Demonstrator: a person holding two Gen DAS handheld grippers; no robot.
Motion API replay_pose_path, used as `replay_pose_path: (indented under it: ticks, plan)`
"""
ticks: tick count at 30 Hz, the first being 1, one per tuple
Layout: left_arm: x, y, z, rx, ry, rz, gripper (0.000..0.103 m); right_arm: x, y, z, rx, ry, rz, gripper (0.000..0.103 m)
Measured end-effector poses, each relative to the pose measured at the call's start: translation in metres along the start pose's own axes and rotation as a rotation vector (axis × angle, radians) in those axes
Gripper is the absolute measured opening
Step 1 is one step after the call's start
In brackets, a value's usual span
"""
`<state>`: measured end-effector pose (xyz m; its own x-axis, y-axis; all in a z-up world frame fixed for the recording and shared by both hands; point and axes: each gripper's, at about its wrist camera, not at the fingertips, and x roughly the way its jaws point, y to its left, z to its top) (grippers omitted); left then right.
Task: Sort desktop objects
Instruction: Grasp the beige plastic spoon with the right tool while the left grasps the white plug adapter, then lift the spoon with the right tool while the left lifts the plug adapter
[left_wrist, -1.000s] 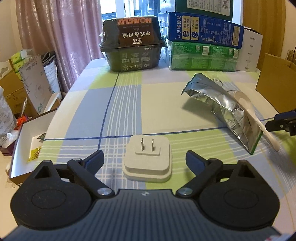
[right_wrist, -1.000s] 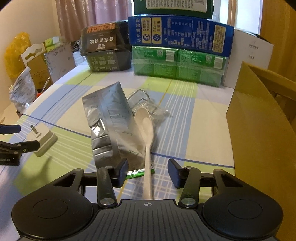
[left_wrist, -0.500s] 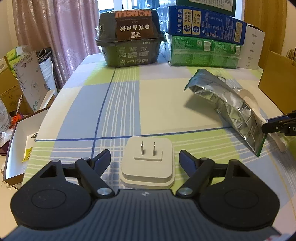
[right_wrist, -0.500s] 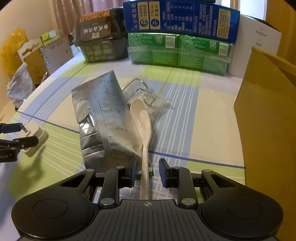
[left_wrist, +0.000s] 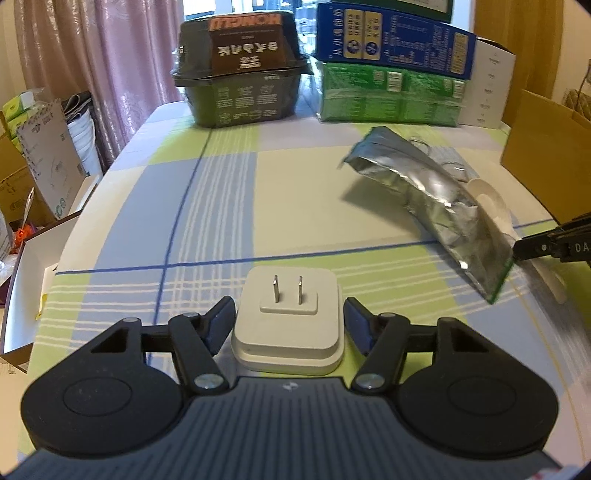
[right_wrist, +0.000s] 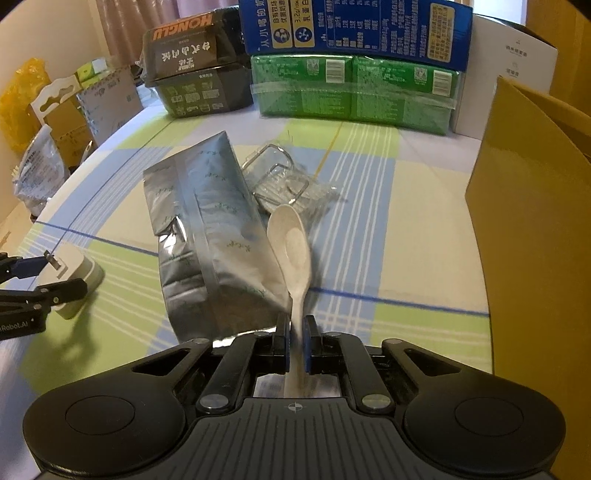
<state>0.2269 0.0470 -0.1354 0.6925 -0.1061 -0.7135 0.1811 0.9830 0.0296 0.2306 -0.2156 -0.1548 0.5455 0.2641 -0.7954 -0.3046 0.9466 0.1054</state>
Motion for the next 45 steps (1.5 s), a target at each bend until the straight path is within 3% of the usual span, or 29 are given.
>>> replay_pose_path:
  ticks: [13, 20, 21, 24, 25, 32, 45]
  plan:
    - [-0.047, -0.048, -0.025, 0.025, 0.011, -0.095, 0.060, -0.056, -0.003, -0.050, 0.204, 0.084, 0.094, 0.003]
    - [-0.061, -0.066, -0.040, 0.015, 0.006, -0.114, 0.060, -0.066, 0.014, -0.066, 0.124, 0.059, 0.086, 0.005]
    - [-0.060, -0.067, -0.041, 0.021, 0.007, -0.108, 0.060, -0.067, 0.015, -0.065, 0.103, 0.045, 0.069, 0.010]
    - [-0.057, -0.067, -0.040, 0.032, -0.006, -0.091, 0.059, -0.066, 0.018, -0.062, 0.051, -0.007, 0.023, 0.039]
    - [-0.057, -0.067, -0.039, 0.031, -0.015, -0.085, 0.060, -0.064, 0.018, -0.061, 0.049, -0.015, 0.020, 0.041]
    - [-0.049, -0.070, -0.039, 0.038, -0.010, -0.094, 0.068, -0.043, 0.020, -0.055, 0.037, -0.030, -0.004, 0.041]
    - [-0.046, -0.074, -0.042, 0.074, -0.005, -0.087, 0.068, -0.026, 0.029, -0.050, -0.036, -0.056, -0.053, 0.040]
